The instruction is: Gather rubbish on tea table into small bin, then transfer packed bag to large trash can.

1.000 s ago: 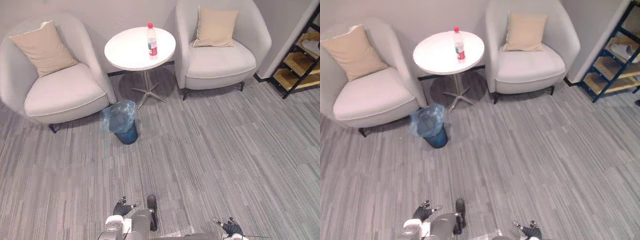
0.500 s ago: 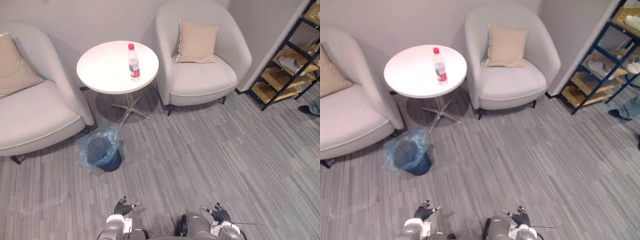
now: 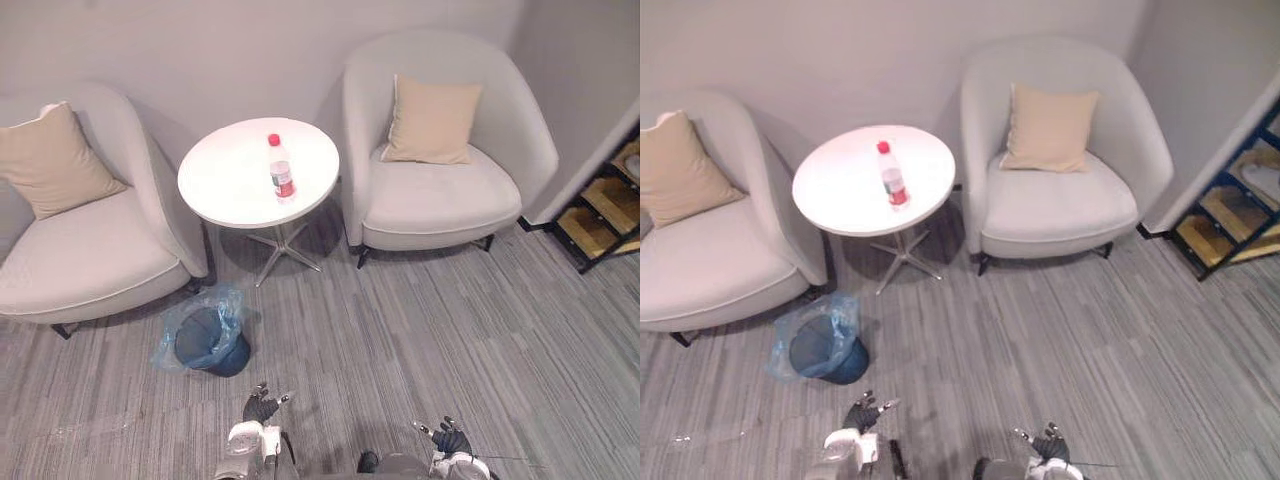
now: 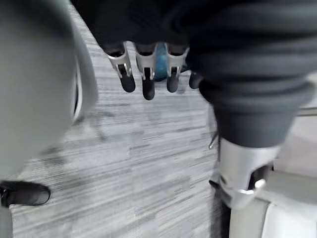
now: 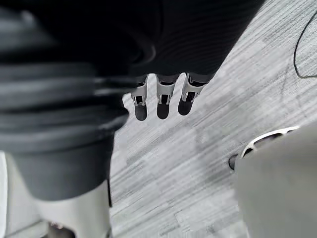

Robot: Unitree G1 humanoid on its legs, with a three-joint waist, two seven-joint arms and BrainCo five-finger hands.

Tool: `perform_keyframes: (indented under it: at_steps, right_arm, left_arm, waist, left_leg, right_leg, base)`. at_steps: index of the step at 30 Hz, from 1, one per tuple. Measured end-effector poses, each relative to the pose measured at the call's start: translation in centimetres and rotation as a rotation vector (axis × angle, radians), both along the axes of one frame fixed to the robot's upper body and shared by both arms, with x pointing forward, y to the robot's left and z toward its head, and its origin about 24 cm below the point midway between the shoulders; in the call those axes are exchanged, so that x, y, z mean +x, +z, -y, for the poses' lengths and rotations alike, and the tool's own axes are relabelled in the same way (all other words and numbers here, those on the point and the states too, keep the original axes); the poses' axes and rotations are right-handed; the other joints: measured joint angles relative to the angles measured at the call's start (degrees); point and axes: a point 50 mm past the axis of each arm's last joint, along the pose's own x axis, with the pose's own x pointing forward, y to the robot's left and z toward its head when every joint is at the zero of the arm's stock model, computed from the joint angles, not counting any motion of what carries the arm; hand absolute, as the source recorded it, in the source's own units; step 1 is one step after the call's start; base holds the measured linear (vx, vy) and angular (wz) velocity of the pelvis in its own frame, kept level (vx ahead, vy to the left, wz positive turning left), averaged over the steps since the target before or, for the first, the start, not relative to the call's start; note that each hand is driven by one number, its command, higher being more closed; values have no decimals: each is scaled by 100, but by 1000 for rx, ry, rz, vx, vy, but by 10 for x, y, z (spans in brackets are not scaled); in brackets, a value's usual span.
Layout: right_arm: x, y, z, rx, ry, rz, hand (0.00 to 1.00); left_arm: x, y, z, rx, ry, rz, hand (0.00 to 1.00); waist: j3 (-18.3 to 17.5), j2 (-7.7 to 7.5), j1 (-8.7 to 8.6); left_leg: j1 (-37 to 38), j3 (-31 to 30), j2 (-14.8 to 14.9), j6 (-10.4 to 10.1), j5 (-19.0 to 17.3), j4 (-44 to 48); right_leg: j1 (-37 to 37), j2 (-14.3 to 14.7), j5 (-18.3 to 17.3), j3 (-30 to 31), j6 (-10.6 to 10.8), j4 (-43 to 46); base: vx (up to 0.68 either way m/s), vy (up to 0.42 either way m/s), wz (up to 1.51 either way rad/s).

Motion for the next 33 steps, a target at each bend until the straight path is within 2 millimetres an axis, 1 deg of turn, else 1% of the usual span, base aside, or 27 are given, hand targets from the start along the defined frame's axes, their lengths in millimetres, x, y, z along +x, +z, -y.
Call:
perform_keyframes:
  at_steps: [1,2,3,4,5,6,7,8,9,10,11,12,13,14,15,16,17,18,19,20,22,23,25,26,29,31,33]
  right_arm:
    - [0,0,1,-1,-2,-3,0]
    - [-3,-2,2,-4,0,-22,0]
    - [-5,-4,-3,7,1,-36,0]
    - [-7,-5,-5,13,1,-41,0]
    - [-7,-5,-6,12,14,-44,0]
    - [-6,-5,-6,11,15,-43,0]
    - [-6,-5,-6,11,21,-41,0]
    - [-7,-5,-6,13,21,-42,0]
    - [-7,-5,-6,17,11,-41,0]
    - [-5,-4,-5,13,17,-36,0]
    - [-4,-4,-4,14,23,-37,0]
    - [1,-3,-4,14,36,-34,0]
    - [7,-1,-5,4,54,-15,0]
    - [10,1,-4,-4,69,1,0]
    - [12,3,-2,-14,81,10,0]
    - [14,5,0,-22,90,31,0]
    - [14,5,-1,-22,91,34,0]
    - [11,3,-4,-13,90,27,0]
    - [7,2,-4,-6,69,26,0]
    - [7,3,2,-18,62,21,0]
    - [3,2,9,-15,36,5,0]
    - [1,2,12,-17,25,-4,0]
    - [-1,1,13,-15,19,-14,0]
    - [-3,0,11,-6,8,-13,0]
    - [-5,-1,9,-4,13,-22,0]
    - [-6,-2,9,-8,9,-29,0]
    - [-6,-2,7,-11,5,-32,0]
  left_arm:
    - [0,0,1,1,-6,0,0]
    - [0,0,0,11,-30,-3,0]
    - [0,0,-5,24,-37,-6,0]
    - [0,0,-7,30,-37,-8,0]
    - [0,0,-12,44,-38,-9,0]
    - [-1,-1,-12,45,-45,-19,0]
    - [-3,-2,-13,51,-53,-27,0]
    - [-6,-4,-17,65,-68,-44,0]
    - [-9,-5,-20,74,-77,-60,0]
    - [-12,-7,-22,82,-84,-77,0]
    - [-14,-8,-23,85,-83,-87,0]
    - [-18,-9,-25,89,-82,-103,0]
    - [-18,-9,-26,91,-81,-105,0]
    - [-19,-9,-26,90,-80,-106,0]
    - [-21,-10,-25,87,-78,-111,0]
    - [-24,-11,-24,84,-76,-120,0]
    - [-26,-12,-24,84,-76,-125,0]
    - [-28,-12,-26,87,-73,-129,0]
    - [-28,-13,-26,87,-72,-133,0]
    - [-26,-13,-19,70,-73,-128,0]
    - [-23,-12,-10,41,-69,-113,0]
    - [-20,-12,-4,26,-79,-106,0]
    - [-21,-13,0,9,-81,-110,0]
    - [-21,-13,2,3,-81,-110,0]
    - [-15,-10,6,-1,-85,-83,0]
    - [-15,-10,6,0,-86,-83,0]
    - [-15,-10,6,1,-86,-84,0]
  waist:
    - [-6,7,5]
    - [-43,-27,132]
    - [-108,-177,140]
    - [-118,-223,129]
    - [-121,-261,133]
    - [-126,-252,130]
    - [-134,-263,132]
    - [-156,-290,126]
    - [-167,-302,102]
    - [-171,-303,82]
    - [-185,-325,76]
    - [-178,-243,34]
    - [-180,-243,-28]
    - [-148,-180,-53]
    - [-114,-94,-71]
    - [-128,-29,-99]
    - [-150,17,-101]
    - [-220,-171,-182]
    - [-222,-125,-196]
    - [-252,30,-144]
    - [-281,109,-117]
    - [-268,136,-167]
    - [-258,137,-198]
    - [-231,90,-175]
    - [-216,57,-106]
    - [-201,17,-79]
    - [-191,10,-71]
  left_leg:
    - [11,-42,-102,-4,201,-384]
    - [201,-116,-343,211,816,-787]
    - [210,-64,-504,331,673,-770]
    - [160,-58,-538,369,550,-633]
    - [135,22,-548,428,283,-329]
    - [245,59,-554,453,114,-250]
    - [520,123,-579,484,-24,-328]
    - [750,153,-623,510,-99,-452]
    - [947,156,-665,525,-164,-541]
    - [1157,138,-693,549,-208,-646]
    - [1347,112,-719,549,-211,-791]
    - [1607,22,-715,548,-210,-1019]
    - [1775,-19,-654,546,-209,-1116]
    - [1868,-34,-571,546,-209,-1113]
    - [1961,-76,-463,546,-209,-1106]
    - [2035,-196,-296,546,-209,-1098]
    - [2048,-254,-251,543,-209,-1097]
    - [2121,-385,-279,428,-237,-1092]
    - [2189,-612,-226,96,-416,-1071]
    - [2173,-687,-69,52,-437,-1081]
    - [2172,-898,3,-44,-293,-1117]
    - [2181,-1022,68,-138,-172,-1116]
    - [2184,-1157,161,-228,-66,-1030]
    - [2110,-1175,195,-312,-10,-780]
    - [1513,-986,280,-380,46,249]
    - [1475,-747,319,-353,157,348]
    - [1472,-463,274,-188,-188,69]
  right_leg:
    - [12,-24,-17,26,66,-2]
    - [53,-102,-89,233,233,-1]
    - [108,-249,-131,313,312,-59]
    - [116,-291,-148,336,345,-44]
    - [74,-375,-191,512,416,252]
    - [-59,-417,-213,675,452,715]
    - [-343,-483,-194,865,541,1613]
    - [-607,-556,-104,978,780,2333]
    - [-810,-606,-134,1037,899,2974]
    - [-1010,-638,-223,1004,874,3467]
    - [-1153,-676,-325,886,765,3756]
    - [-1388,-673,-494,621,557,3929]
    - [-1562,-623,-625,423,367,3816]
    - [-1716,-521,-706,391,270,3611]
    - [-1862,-378,-741,411,227,3336]
    - [-2022,-123,-649,570,226,2711]
    - [-2067,-22,-485,691,249,2285]
    - [-1999,88,316,1152,284,1083]
    - [-1957,171,1026,1249,114,878]
    - [-1903,288,1064,1231,85,896]
    - [-1842,326,906,1088,-28,905]
    - [-1715,327,818,921,-71,874]
    - [-1453,329,770,679,-128,728]
    - [-1228,314,708,526,-152,589]
    - [-934,215,661,263,-157,315]
    - [-754,155,669,139,-161,159]
    - [-565,81,756,58,-140,-108]
  base:
    - [360,181,-23]
    - [387,156,-23]
    - [406,155,-19]
    - [434,142,3]
    - [423,186,-4]
    - [489,236,-18]
    - [462,222,-24]
    - [374,157,-19]
    - [376,96,-4]
    - [311,49,3]
    - [446,23,15]
    - [362,-11,25]
    - [409,-60,29]
    - [321,-121,20]
    - [389,-194,15]
    - [327,-194,18]
    - [346,-218,43]
    - [359,-243,58]
    - [368,-245,52]
    - [344,-234,33]
    - [265,-196,29]
    - [239,-208,67]
    - [194,-179,76]
    - [99,-125,78]
    - [45,-62,66]
    - [27,-6,49]
    - [18,37,32]
